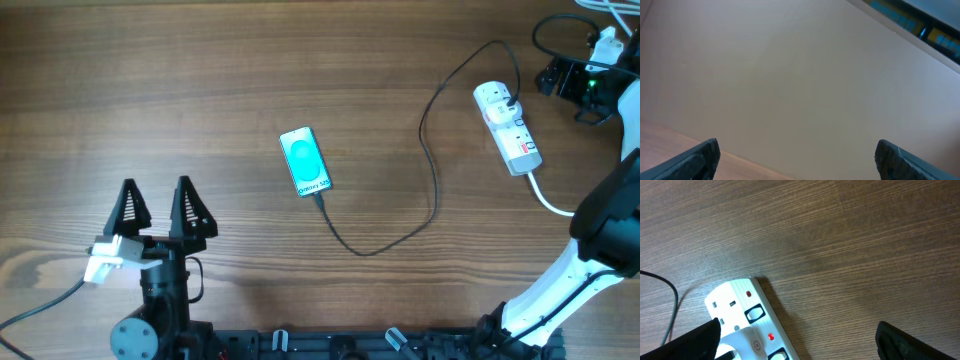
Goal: Plug charger to phone and switch on socket
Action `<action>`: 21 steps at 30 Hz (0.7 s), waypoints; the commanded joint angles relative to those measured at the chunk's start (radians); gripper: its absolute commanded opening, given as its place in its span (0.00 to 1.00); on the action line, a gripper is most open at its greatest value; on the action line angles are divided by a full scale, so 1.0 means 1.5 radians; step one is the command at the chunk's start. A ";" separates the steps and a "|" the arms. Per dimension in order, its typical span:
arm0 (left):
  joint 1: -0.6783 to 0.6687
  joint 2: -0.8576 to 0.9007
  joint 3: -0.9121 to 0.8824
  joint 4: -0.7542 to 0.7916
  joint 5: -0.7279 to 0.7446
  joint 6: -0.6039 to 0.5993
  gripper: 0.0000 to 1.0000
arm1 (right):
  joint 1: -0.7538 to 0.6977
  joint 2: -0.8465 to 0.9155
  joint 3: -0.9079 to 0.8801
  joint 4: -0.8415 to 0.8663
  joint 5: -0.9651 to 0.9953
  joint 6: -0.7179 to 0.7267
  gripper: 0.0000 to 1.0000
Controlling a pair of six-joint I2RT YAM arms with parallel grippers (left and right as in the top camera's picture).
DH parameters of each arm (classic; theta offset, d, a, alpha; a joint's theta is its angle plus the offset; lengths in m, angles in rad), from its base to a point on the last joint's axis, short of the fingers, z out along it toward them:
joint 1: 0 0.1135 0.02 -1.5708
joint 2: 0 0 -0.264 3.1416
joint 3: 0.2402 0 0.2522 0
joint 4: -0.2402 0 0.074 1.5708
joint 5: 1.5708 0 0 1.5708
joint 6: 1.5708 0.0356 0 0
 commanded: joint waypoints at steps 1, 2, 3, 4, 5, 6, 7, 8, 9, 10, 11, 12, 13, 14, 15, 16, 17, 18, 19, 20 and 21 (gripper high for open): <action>0.004 -0.004 -0.040 0.004 0.009 0.001 1.00 | 0.000 -0.016 0.004 0.001 -0.011 -0.008 1.00; 0.004 -0.004 -0.048 0.004 0.009 0.001 1.00 | 0.000 -0.016 0.004 0.001 -0.011 -0.008 1.00; 0.004 -0.004 -0.060 0.004 0.009 0.001 1.00 | 0.000 -0.016 0.004 0.001 -0.011 -0.008 1.00; 0.004 -0.004 -0.066 0.004 0.009 0.001 1.00 | 0.000 -0.016 0.004 0.001 -0.011 -0.008 1.00; 0.004 -0.004 -0.072 0.002 0.010 0.001 1.00 | 0.000 -0.016 0.004 0.001 -0.011 -0.008 1.00; 0.004 -0.004 -0.082 -0.005 0.020 0.001 1.00 | 0.000 -0.016 0.004 0.001 -0.011 -0.008 1.00; 0.004 -0.004 -0.094 -0.017 0.027 0.001 1.00 | 0.000 -0.016 0.004 0.001 -0.011 -0.008 1.00; 0.003 -0.004 -0.098 -0.048 0.032 0.001 1.00 | 0.000 -0.016 0.004 0.001 -0.011 -0.008 1.00; 0.003 -0.004 -0.098 -0.093 0.032 0.001 1.00 | 0.000 -0.016 0.004 0.001 -0.011 -0.008 1.00; 0.003 -0.004 -0.098 -0.157 0.032 0.001 1.00 | 0.000 -0.016 0.004 0.001 -0.011 -0.008 1.00; 0.003 -0.004 -0.098 -0.194 0.032 0.002 1.00 | 0.000 -0.016 0.004 0.001 -0.011 -0.008 1.00; 0.003 -0.004 -0.098 -0.209 0.031 0.017 1.00 | 0.000 -0.016 0.004 0.002 -0.011 -0.008 1.00; 0.003 -0.004 -0.098 -0.209 0.032 0.051 1.00 | 0.000 -0.016 0.004 0.001 -0.011 -0.008 1.00; 0.003 -0.004 -0.098 -0.208 0.032 0.063 1.00 | 0.000 -0.016 0.004 0.001 -0.011 -0.008 1.00; 0.003 -0.004 -0.098 -0.208 0.032 0.062 1.00 | 0.000 -0.016 0.004 0.001 -0.011 -0.008 1.00; 0.003 -0.004 -0.098 -0.206 0.032 0.062 1.00 | 0.000 -0.016 0.004 0.001 -0.011 -0.008 1.00; 0.003 -0.004 -0.098 -0.206 0.032 0.062 1.00 | 0.000 -0.016 0.004 0.001 -0.011 -0.008 1.00; 0.003 -0.004 -0.098 -0.206 0.032 0.062 1.00 | 0.000 -0.016 0.004 0.001 -0.011 -0.008 1.00; 0.003 -0.003 -0.098 -0.206 0.032 0.062 1.00 | 0.000 -0.016 0.004 0.001 -0.011 -0.008 1.00; 0.003 -0.003 -0.098 -0.206 0.032 0.062 1.00 | 0.000 -0.016 0.004 0.001 -0.011 -0.008 1.00; 0.003 -0.003 -0.098 -0.206 0.032 0.062 1.00 | 0.000 -0.016 0.004 0.001 -0.011 -0.008 1.00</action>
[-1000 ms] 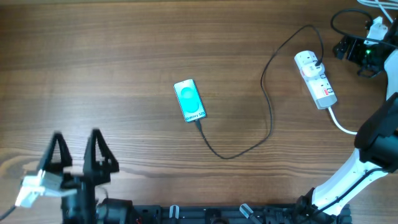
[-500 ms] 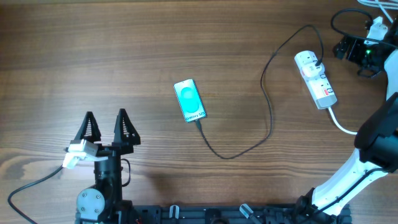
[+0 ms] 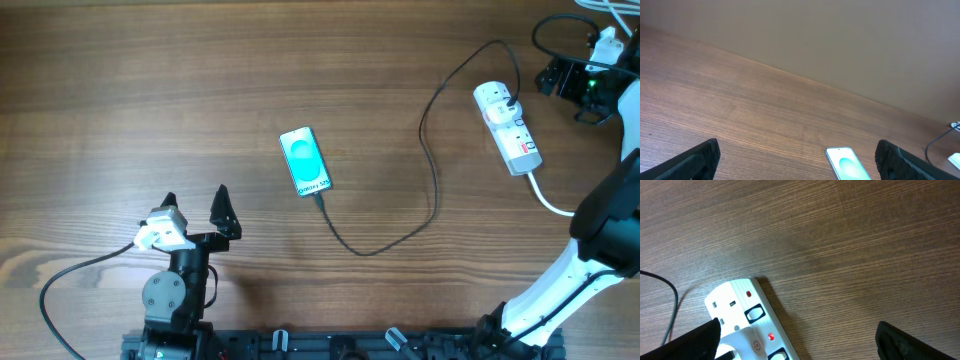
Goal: Plug charger to phone and switch on socket
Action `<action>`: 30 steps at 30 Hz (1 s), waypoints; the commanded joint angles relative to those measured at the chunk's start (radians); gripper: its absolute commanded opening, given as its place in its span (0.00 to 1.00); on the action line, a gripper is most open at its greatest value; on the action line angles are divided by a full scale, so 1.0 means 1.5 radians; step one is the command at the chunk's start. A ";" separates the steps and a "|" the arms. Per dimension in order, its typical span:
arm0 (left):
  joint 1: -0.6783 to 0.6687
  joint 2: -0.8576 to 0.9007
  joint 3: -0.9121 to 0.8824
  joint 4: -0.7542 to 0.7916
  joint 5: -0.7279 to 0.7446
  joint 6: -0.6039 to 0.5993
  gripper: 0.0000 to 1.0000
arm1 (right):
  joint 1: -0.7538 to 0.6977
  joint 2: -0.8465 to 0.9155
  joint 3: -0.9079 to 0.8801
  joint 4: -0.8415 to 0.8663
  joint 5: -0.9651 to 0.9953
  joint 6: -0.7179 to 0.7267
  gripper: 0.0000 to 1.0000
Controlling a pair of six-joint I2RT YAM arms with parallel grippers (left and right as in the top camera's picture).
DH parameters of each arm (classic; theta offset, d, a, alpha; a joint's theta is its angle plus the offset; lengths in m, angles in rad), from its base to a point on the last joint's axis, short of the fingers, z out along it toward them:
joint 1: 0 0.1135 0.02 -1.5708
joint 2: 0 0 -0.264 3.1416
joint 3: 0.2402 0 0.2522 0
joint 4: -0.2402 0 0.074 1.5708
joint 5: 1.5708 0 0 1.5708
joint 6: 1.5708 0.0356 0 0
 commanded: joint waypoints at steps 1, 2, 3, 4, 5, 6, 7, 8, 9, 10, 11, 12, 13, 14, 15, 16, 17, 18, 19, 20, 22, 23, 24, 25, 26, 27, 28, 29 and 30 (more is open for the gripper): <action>0.003 -0.004 -0.001 -0.003 0.002 0.018 1.00 | 0.000 -0.016 0.004 0.001 -0.011 -0.008 1.00; 0.003 -0.004 -0.001 -0.003 0.002 0.018 1.00 | 0.000 -0.016 0.004 0.001 -0.011 -0.008 1.00; 0.003 -0.004 -0.001 -0.003 0.002 0.018 1.00 | 0.000 -0.016 0.004 0.001 -0.011 -0.008 1.00; 0.003 -0.004 -0.001 -0.003 0.002 0.018 1.00 | 0.000 -0.016 0.004 0.001 -0.011 -0.008 1.00; 0.003 -0.004 -0.001 -0.003 0.002 0.018 1.00 | 0.000 -0.016 0.004 0.001 -0.011 -0.008 1.00; 0.003 -0.004 -0.001 -0.003 0.002 0.018 1.00 | 0.000 -0.016 0.004 0.001 -0.011 -0.008 0.99; 0.003 -0.004 -0.001 -0.003 0.002 0.018 1.00 | 0.000 -0.016 0.004 0.001 -0.011 -0.008 1.00; 0.003 -0.004 -0.001 -0.003 0.002 0.018 1.00 | 0.000 -0.016 0.004 0.001 -0.011 -0.008 1.00; 0.003 -0.004 -0.001 -0.003 0.002 0.018 1.00 | 0.000 -0.016 0.004 0.001 -0.011 -0.008 1.00; 0.003 -0.004 -0.001 -0.003 0.002 0.018 1.00 | 0.000 -0.016 0.004 0.001 -0.011 -0.008 1.00; 0.003 -0.004 -0.001 -0.003 0.002 0.018 1.00 | -0.001 -0.013 0.004 0.001 -0.009 -0.008 1.00; 0.003 -0.004 -0.001 -0.003 0.002 0.018 1.00 | -0.001 -0.013 0.004 0.001 -0.005 -0.008 1.00; 0.003 -0.004 -0.001 -0.003 0.002 0.018 1.00 | 0.000 -0.018 0.004 0.001 -0.006 -0.008 1.00; 0.003 -0.004 -0.001 -0.003 0.002 0.018 1.00 | 0.001 -0.027 0.004 0.000 -0.006 -0.008 1.00; 0.003 -0.004 -0.001 -0.003 0.002 0.018 1.00 | 0.006 -0.051 0.004 -0.002 -0.005 -0.008 1.00; 0.003 -0.004 -0.001 -0.003 0.002 0.018 1.00 | 0.010 -0.099 0.004 -0.002 -0.006 -0.007 1.00; 0.003 -0.004 -0.001 -0.003 0.002 0.018 1.00 | 0.010 -0.139 0.004 -0.002 -0.006 -0.008 1.00; 0.003 -0.004 -0.001 -0.003 0.002 0.018 1.00 | 0.011 -0.192 0.004 -0.002 -0.006 -0.008 1.00; 0.003 -0.004 -0.001 -0.003 0.002 0.018 1.00 | 0.011 -0.236 0.004 -0.002 -0.006 -0.008 1.00; 0.003 -0.004 -0.001 -0.003 0.002 0.018 1.00 | 0.011 -0.273 0.004 -0.002 -0.006 -0.008 0.99; 0.003 -0.004 -0.001 -0.003 0.002 0.018 1.00 | 0.012 -0.354 0.004 -0.002 -0.006 -0.008 1.00; 0.003 -0.004 -0.001 -0.003 0.002 0.018 1.00 | 0.012 -0.382 0.004 -0.002 -0.006 -0.008 1.00; 0.003 -0.004 -0.001 -0.003 0.002 0.018 1.00 | 0.012 -0.406 0.004 -0.002 -0.006 -0.008 1.00; 0.003 -0.004 -0.001 -0.003 0.002 0.018 1.00 | 0.012 -0.425 0.004 -0.002 -0.006 -0.008 1.00; 0.003 -0.004 -0.001 -0.003 0.002 0.018 1.00 | 0.012 -0.436 0.004 -0.002 -0.006 -0.008 1.00; 0.003 -0.004 -0.001 -0.003 0.002 0.018 1.00 | 0.014 -0.445 0.004 -0.003 -0.006 -0.008 1.00; 0.003 -0.004 -0.001 -0.003 0.002 0.018 1.00 | 0.018 -0.449 0.004 -0.003 -0.006 -0.008 1.00; 0.003 -0.004 -0.001 -0.003 0.002 0.018 1.00 | 0.026 -0.453 0.004 -0.003 -0.006 -0.008 1.00; 0.003 -0.004 -0.001 -0.003 0.002 0.018 1.00 | 0.039 -0.456 0.004 -0.002 0.035 -0.033 1.00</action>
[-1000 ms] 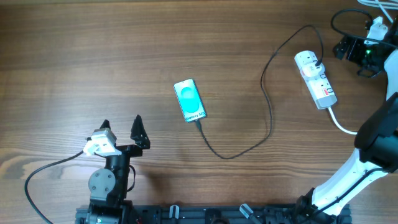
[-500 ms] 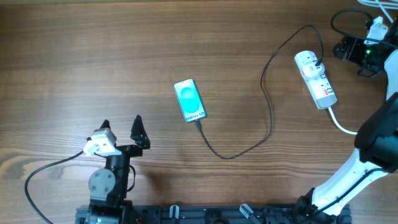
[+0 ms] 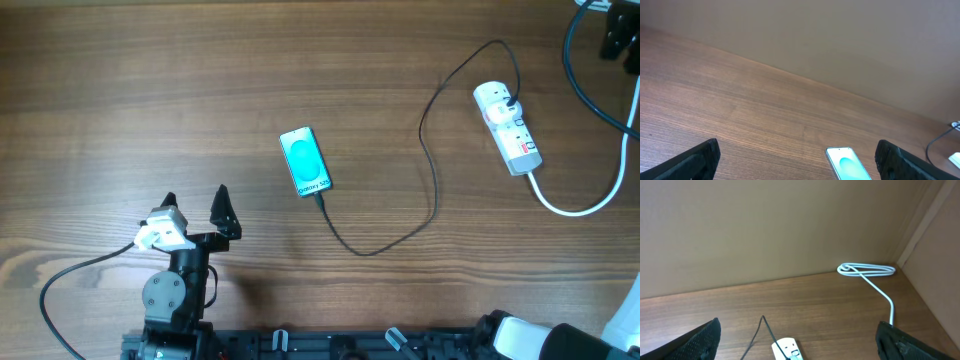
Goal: Plug charger to phone and switch on socket
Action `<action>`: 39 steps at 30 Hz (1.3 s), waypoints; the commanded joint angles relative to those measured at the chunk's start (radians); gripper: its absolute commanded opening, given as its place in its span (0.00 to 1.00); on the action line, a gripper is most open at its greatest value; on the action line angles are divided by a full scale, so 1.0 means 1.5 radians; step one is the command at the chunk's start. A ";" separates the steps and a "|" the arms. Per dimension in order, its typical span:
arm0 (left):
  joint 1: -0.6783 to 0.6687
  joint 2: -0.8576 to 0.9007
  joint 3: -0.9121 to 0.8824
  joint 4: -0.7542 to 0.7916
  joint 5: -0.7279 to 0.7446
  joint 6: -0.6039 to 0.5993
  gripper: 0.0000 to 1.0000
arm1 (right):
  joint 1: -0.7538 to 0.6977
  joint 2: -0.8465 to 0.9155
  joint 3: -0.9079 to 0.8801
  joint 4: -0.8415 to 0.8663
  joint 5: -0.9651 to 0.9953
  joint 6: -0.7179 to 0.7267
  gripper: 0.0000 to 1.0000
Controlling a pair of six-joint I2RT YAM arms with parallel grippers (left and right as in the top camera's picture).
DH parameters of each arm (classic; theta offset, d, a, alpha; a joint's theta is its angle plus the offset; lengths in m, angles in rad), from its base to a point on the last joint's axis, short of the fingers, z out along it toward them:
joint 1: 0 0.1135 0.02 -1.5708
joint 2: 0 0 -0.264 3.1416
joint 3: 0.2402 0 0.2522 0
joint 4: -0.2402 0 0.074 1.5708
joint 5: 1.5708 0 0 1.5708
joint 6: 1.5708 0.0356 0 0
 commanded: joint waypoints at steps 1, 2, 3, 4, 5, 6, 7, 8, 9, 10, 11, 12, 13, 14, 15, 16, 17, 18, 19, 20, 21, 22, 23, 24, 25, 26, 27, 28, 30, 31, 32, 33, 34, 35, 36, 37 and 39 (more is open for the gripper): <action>0.003 -0.004 -0.001 -0.003 0.002 0.016 1.00 | 0.036 -0.018 0.004 0.000 0.075 -0.051 1.00; 0.003 -0.004 -0.001 -0.003 0.002 0.016 1.00 | 0.057 -0.022 0.004 -0.017 0.097 -0.058 1.00; 0.003 -0.004 -0.001 -0.003 0.002 0.016 1.00 | 0.077 -0.026 -0.006 -0.055 0.094 -0.099 1.00; 0.003 -0.004 -0.001 -0.003 0.002 0.016 1.00 | 0.101 -0.030 -0.046 -0.080 0.094 -0.150 1.00; 0.003 -0.004 -0.001 -0.003 0.002 0.016 1.00 | 0.114 -0.038 -0.102 -0.067 0.093 -0.163 1.00; 0.003 -0.004 -0.001 -0.003 0.002 0.016 1.00 | 0.122 -0.053 -0.178 -0.025 0.083 -0.163 1.00; 0.003 -0.004 -0.001 -0.003 0.002 0.016 1.00 | 0.126 -0.075 -0.261 0.034 0.057 -0.163 1.00; 0.003 -0.004 -0.001 -0.003 0.002 0.016 1.00 | 0.134 -0.111 -0.393 0.142 0.012 -0.163 1.00; 0.003 -0.004 -0.001 -0.003 0.002 0.016 1.00 | 0.142 -0.143 -0.496 0.237 -0.019 -0.163 1.00; 0.003 -0.004 -0.001 -0.003 0.002 0.016 1.00 | 0.156 -0.172 -0.607 0.344 -0.037 -0.162 1.00; 0.003 -0.004 -0.001 -0.003 0.002 0.016 1.00 | 0.178 -0.201 -0.700 0.438 -0.038 -0.160 1.00; 0.003 -0.004 -0.001 -0.003 0.002 0.016 1.00 | 0.203 -0.231 -0.779 0.519 -0.028 -0.159 1.00; 0.003 -0.004 -0.001 -0.003 0.002 0.016 1.00 | 0.224 -0.259 -0.840 0.583 -0.008 -0.153 1.00; 0.003 -0.004 -0.001 -0.003 0.002 0.016 1.00 | 0.234 -0.278 -0.880 0.623 0.014 -0.135 1.00; 0.003 -0.004 -0.001 -0.003 0.002 0.016 1.00 | 0.240 -0.300 -0.929 0.657 0.027 -0.105 1.00; 0.003 -0.004 -0.001 -0.003 0.002 0.016 1.00 | 0.240 -0.314 -0.960 0.670 0.033 -0.076 1.00; 0.003 -0.004 -0.001 -0.003 0.002 0.016 1.00 | 0.240 -0.333 -0.998 0.688 0.036 -0.057 1.00; 0.003 -0.004 -0.001 -0.003 0.002 0.016 1.00 | 0.240 -0.346 -1.026 0.708 0.036 -0.052 1.00; 0.003 -0.004 -0.001 -0.003 0.002 0.016 1.00 | 0.240 -0.357 -1.049 0.725 0.037 -0.039 1.00; 0.003 -0.004 -0.001 -0.003 0.002 0.016 1.00 | 0.240 -0.380 -1.091 0.754 0.037 -0.024 1.00; 0.003 -0.004 -0.001 -0.003 0.002 0.016 1.00 | 0.240 -0.398 -1.124 0.772 0.036 -0.018 1.00; 0.003 -0.004 -0.001 -0.003 0.002 0.016 1.00 | 0.240 -0.413 -1.125 0.739 0.040 -0.008 1.00; 0.003 -0.004 -0.001 -0.003 0.002 0.016 1.00 | 0.240 -0.427 -1.126 0.707 0.041 -0.008 1.00; 0.003 -0.004 -0.001 -0.003 0.002 0.016 1.00 | 0.240 -0.449 -1.126 0.672 0.045 -0.008 1.00; 0.003 -0.004 -0.001 -0.003 0.002 0.016 1.00 | 0.240 -0.486 -1.126 0.624 0.049 -0.008 1.00; 0.003 -0.004 -0.001 -0.003 0.002 0.016 1.00 | 0.241 -0.535 -1.126 0.572 0.057 -0.008 1.00; 0.003 -0.004 -0.001 -0.003 0.002 0.016 1.00 | 0.243 -0.565 -1.126 0.539 0.065 -0.008 1.00; 0.003 -0.004 -0.001 -0.003 0.002 0.016 1.00 | 0.244 -0.581 -1.126 0.517 0.073 -0.008 1.00; 0.003 -0.004 -0.001 -0.003 0.002 0.016 1.00 | 0.247 -0.629 -1.126 0.472 0.102 0.005 1.00; 0.003 -0.004 -0.001 -0.003 0.002 0.016 1.00 | 0.249 -0.656 -1.126 0.471 0.106 0.004 1.00; 0.003 -0.004 -0.001 -0.003 0.002 0.016 1.00 | 0.249 -0.686 -1.126 0.471 0.107 0.004 1.00; 0.003 -0.004 -0.001 -0.003 0.002 0.016 1.00 | 0.249 -0.719 -1.126 0.471 0.107 0.010 1.00; 0.003 -0.004 -0.001 -0.003 0.002 0.016 1.00 | 0.249 -0.763 -1.126 0.471 0.107 0.011 1.00; 0.003 -0.004 -0.001 -0.003 0.002 0.016 1.00 | 0.249 -0.814 -1.126 0.471 0.107 0.010 1.00; 0.003 -0.004 -0.001 -0.003 0.002 0.016 1.00 | 0.249 -0.861 -1.126 0.470 0.107 0.010 1.00; 0.003 -0.004 -0.001 -0.003 0.002 0.016 1.00 | 0.249 -0.906 -1.126 0.470 0.108 0.009 1.00; 0.003 -0.004 -0.001 -0.003 0.002 0.016 1.00 | 0.249 -0.956 -1.126 0.471 0.122 0.009 1.00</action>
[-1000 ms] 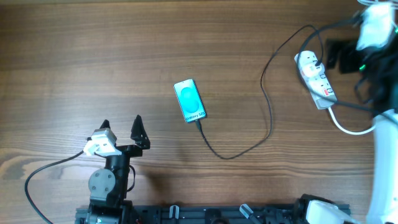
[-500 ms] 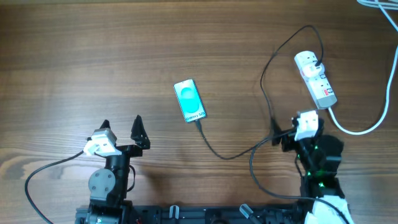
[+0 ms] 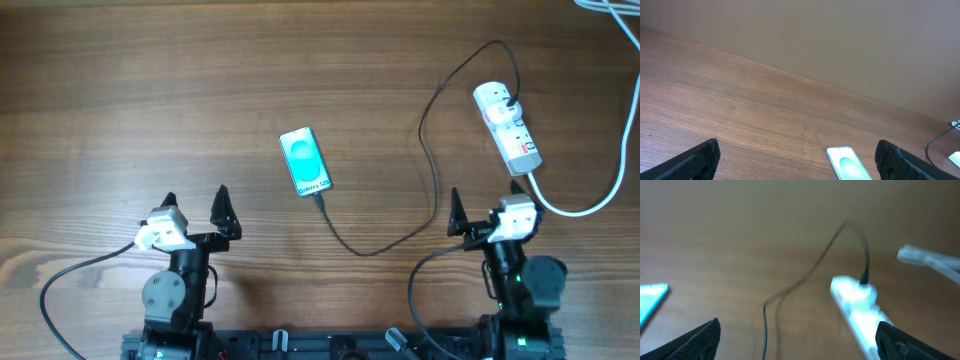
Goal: Plug charger to phone and switch on socket
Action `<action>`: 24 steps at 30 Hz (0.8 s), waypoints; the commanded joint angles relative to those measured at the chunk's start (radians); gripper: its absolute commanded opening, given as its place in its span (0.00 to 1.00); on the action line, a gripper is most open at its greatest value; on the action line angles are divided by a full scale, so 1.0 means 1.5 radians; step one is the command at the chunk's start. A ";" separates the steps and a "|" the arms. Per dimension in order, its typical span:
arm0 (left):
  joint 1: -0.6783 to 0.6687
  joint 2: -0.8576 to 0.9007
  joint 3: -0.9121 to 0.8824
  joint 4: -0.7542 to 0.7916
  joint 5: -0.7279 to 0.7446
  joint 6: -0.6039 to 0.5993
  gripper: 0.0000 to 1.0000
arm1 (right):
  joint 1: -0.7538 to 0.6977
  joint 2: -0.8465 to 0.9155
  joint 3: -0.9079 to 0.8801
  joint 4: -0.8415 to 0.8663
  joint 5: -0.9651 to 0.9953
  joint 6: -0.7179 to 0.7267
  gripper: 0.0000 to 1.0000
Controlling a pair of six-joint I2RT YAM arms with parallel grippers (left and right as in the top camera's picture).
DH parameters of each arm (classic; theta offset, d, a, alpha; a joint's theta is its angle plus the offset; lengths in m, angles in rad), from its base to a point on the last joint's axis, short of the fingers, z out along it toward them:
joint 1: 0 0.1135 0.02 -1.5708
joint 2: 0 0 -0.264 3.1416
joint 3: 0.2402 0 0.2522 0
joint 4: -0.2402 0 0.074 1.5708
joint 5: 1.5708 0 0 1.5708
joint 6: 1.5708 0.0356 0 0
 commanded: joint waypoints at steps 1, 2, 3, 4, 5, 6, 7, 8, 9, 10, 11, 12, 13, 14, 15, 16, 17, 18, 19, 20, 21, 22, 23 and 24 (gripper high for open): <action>0.003 -0.005 -0.001 -0.003 -0.001 0.013 1.00 | 0.005 -0.058 -0.001 0.000 0.041 0.023 1.00; 0.003 -0.005 -0.001 -0.003 -0.001 0.013 1.00 | 0.005 -0.058 -0.001 0.001 0.040 0.031 1.00; 0.003 -0.005 -0.001 -0.003 -0.001 0.013 1.00 | 0.005 -0.058 -0.001 0.001 0.040 0.039 1.00; 0.003 -0.005 -0.001 -0.003 -0.001 0.013 1.00 | 0.005 -0.058 -0.001 0.001 0.040 0.040 1.00; 0.003 -0.005 -0.001 -0.003 -0.001 0.013 1.00 | 0.005 -0.058 -0.001 0.001 0.040 0.039 1.00; 0.003 -0.005 -0.001 -0.003 -0.001 0.013 1.00 | 0.005 -0.058 -0.001 0.001 0.040 0.039 1.00; 0.003 -0.005 -0.001 -0.003 -0.001 0.013 1.00 | 0.005 -0.058 -0.001 0.001 0.040 0.039 1.00; 0.003 -0.005 -0.001 -0.003 -0.001 0.013 1.00 | 0.005 -0.058 -0.001 0.001 0.040 0.039 0.99; 0.003 -0.005 -0.001 -0.003 -0.001 0.013 1.00 | 0.005 -0.058 -0.001 0.001 0.040 0.039 1.00; 0.003 -0.005 -0.001 -0.003 -0.001 0.013 1.00 | 0.005 -0.057 -0.001 0.001 0.040 0.040 1.00; 0.003 -0.005 -0.001 -0.003 -0.001 0.013 1.00 | 0.005 -0.057 -0.001 0.001 0.040 0.040 1.00; 0.003 -0.005 -0.001 -0.003 -0.001 0.013 1.00 | 0.005 -0.057 -0.001 0.001 0.040 0.040 1.00; 0.003 -0.005 -0.001 -0.003 -0.001 0.013 1.00 | 0.005 -0.057 -0.001 0.001 0.040 0.039 1.00; 0.003 -0.005 -0.001 -0.003 -0.001 0.013 1.00 | 0.005 -0.057 -0.001 0.001 0.040 0.040 1.00; 0.003 -0.005 -0.001 -0.003 -0.001 0.013 1.00 | 0.005 -0.057 -0.001 0.001 0.040 0.040 1.00; 0.003 -0.005 -0.001 -0.003 -0.001 0.013 1.00 | 0.005 -0.057 -0.001 0.001 0.040 0.039 1.00; 0.003 -0.005 -0.001 -0.003 -0.001 0.013 1.00 | 0.005 -0.057 -0.001 0.001 0.040 0.040 1.00; 0.003 -0.005 -0.001 -0.003 -0.001 0.013 1.00 | 0.005 -0.057 -0.001 0.001 0.040 0.040 1.00; 0.003 -0.005 -0.001 -0.003 -0.001 0.013 1.00 | 0.005 -0.057 -0.001 0.001 0.040 0.040 1.00; 0.003 -0.005 -0.001 -0.003 -0.001 0.013 1.00 | 0.005 -0.057 -0.001 0.001 0.040 0.040 1.00; 0.003 -0.005 -0.001 -0.003 -0.001 0.013 1.00 | 0.005 -0.057 -0.001 0.001 0.040 0.039 0.99; 0.003 -0.005 -0.001 -0.003 -0.001 0.013 1.00 | 0.005 -0.057 -0.001 0.001 0.040 0.040 1.00; 0.003 -0.005 -0.001 -0.003 -0.001 0.013 1.00 | 0.005 -0.057 -0.001 0.001 0.040 0.040 1.00; 0.003 -0.004 -0.001 -0.003 -0.001 0.013 1.00 | 0.005 -0.057 -0.001 0.001 0.040 0.040 1.00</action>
